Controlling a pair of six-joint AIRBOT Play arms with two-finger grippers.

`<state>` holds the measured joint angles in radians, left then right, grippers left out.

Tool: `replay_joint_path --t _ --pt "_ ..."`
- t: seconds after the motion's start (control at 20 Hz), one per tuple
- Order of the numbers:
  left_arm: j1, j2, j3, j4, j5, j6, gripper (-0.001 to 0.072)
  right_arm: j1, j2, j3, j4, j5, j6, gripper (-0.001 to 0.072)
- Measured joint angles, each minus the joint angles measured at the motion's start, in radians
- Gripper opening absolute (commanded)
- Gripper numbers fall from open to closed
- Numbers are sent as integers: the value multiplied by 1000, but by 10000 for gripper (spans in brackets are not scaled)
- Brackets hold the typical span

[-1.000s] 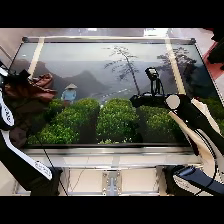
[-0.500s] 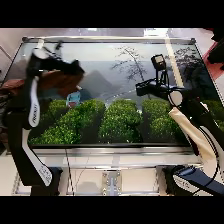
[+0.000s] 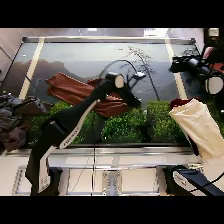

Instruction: Fold the shirts.

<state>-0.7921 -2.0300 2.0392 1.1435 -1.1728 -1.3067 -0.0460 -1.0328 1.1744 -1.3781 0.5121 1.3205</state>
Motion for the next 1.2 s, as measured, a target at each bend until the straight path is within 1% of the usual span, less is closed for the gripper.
replay_joint_path --t 0.2,0.25,0.3,0.35,0.45,0.55,0.65,0.8,0.9,1.0,1.1,1.2 --pt "-108 -24 -1 -71 26 -2 14 -67 11 5 3 39 0 380" --pt "-125 -29 -1 -93 30 0 45 -74 11 6 3 45 0 380" --pt "-137 -31 0 -108 34 5 317 -80 12 6 3 49 0 381" --pt "-145 -33 6 -113 42 8 720 -84 13 7 5 57 0 381" --pt "-140 -27 24 -76 56 10 708 -88 13 7 6 92 0 388" --pt "-105 11 37 38 86 -5 708 -91 5 7 5 163 0 389" --pt "-49 70 42 214 113 -69 707 -92 -20 5 4 279 0 390" --pt "71 170 45 504 123 -212 706 -93 -66 -47 7 474 -13 390" --pt "173 220 35 622 111 -292 705 -93 -93 -112 40 531 -34 390" --pt "280 246 12 679 93 -360 705 -93 -131 -164 126 537 -61 390" --pt "384 262 -23 691 56 -413 702 -93 -192 -197 243 562 -108 389" --pt "475 268 -69 681 -2 -443 700 -93 -250 -214 307 600 -144 390"
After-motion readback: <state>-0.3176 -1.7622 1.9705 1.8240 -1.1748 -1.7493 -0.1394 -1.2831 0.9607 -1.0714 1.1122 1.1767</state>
